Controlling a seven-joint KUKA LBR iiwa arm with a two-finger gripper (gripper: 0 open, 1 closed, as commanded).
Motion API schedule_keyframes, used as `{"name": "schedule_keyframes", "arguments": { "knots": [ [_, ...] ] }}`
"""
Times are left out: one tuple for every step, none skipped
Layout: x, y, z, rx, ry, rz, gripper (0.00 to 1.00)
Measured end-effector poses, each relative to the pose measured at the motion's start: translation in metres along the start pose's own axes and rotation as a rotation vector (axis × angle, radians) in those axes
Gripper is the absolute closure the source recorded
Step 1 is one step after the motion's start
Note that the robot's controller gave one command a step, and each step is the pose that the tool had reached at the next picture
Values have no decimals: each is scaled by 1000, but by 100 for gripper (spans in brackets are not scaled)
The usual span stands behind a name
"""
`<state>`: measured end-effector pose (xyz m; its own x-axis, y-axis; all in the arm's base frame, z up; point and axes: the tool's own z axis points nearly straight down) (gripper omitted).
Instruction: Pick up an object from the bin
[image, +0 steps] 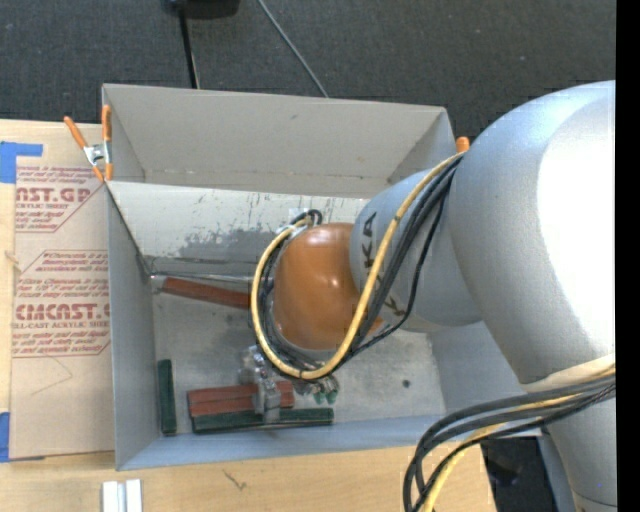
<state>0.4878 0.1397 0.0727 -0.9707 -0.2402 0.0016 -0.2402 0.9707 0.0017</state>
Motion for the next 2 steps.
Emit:
{"name": "schedule_keyframes", "arguments": {
  "knots": [
    [-7,-1,-37,2,1,-22,100],
    [-7,12,-109,1,-3,-6,0]
  ]
}}
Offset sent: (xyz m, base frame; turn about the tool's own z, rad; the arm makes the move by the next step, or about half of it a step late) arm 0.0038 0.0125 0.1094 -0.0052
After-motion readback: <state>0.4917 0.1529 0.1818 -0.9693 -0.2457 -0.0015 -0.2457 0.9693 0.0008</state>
